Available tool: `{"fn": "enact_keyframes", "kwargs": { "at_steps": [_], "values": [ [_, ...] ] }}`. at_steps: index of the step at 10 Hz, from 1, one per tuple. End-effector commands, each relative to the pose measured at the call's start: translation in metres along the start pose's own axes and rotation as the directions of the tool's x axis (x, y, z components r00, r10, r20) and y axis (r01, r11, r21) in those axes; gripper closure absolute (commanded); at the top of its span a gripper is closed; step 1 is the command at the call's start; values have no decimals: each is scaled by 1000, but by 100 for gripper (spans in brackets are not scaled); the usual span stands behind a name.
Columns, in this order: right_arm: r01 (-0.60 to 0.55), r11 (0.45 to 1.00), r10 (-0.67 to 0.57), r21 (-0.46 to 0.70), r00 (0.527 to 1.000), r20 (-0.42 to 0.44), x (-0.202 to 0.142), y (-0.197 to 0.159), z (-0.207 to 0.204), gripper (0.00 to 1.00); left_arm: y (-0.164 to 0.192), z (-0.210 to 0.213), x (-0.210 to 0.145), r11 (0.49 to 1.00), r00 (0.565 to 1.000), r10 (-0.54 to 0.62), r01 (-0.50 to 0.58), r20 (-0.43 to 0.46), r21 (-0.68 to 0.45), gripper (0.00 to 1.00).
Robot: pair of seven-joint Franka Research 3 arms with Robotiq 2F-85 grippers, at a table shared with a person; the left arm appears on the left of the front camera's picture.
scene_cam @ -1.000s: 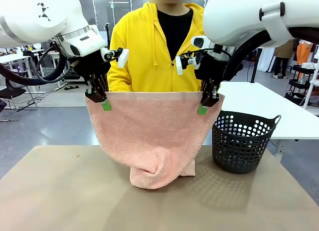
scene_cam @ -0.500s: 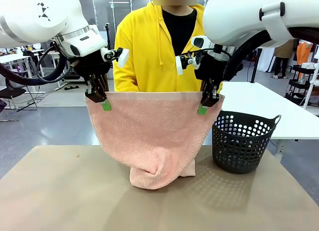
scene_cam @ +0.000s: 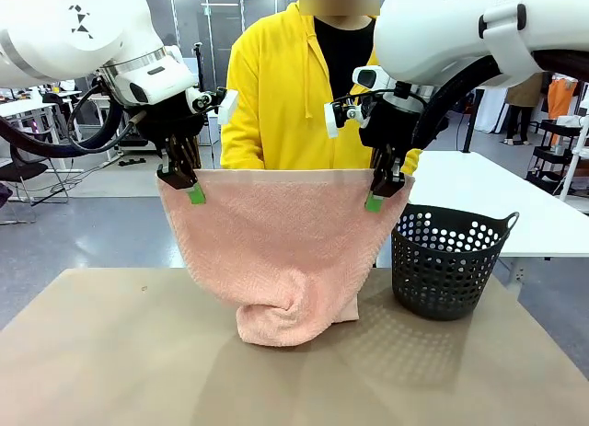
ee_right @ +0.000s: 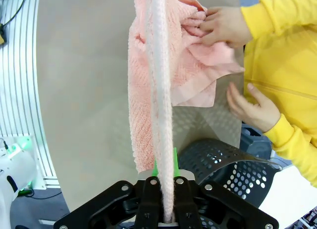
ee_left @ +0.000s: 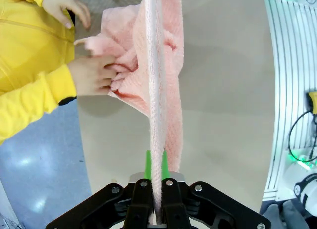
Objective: Fold the towel.
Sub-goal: Release the end of the 100 cm Hotel Towel you were holding and grab the top end of the folded side.
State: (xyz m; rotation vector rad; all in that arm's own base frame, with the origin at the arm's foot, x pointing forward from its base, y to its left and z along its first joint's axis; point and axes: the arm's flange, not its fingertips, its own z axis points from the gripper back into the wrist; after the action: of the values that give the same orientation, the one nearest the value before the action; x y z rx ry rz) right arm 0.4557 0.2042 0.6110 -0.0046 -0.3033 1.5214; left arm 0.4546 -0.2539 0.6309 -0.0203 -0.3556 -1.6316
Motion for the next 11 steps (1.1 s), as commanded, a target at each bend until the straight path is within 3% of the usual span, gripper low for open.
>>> {"fn": "enact_keyframes", "kwargs": {
  "at_steps": [1,11],
  "values": [
    [-7,1000,7,0,1000,0,1,0,0,100,1,1,-1,1000,1000,-3,3,-9,4,100],
    [-7,1000,7,0,1000,0,1,0,0,100,1,1,-1,1000,1000,-3,3,-9,4,100]
  ]
}}
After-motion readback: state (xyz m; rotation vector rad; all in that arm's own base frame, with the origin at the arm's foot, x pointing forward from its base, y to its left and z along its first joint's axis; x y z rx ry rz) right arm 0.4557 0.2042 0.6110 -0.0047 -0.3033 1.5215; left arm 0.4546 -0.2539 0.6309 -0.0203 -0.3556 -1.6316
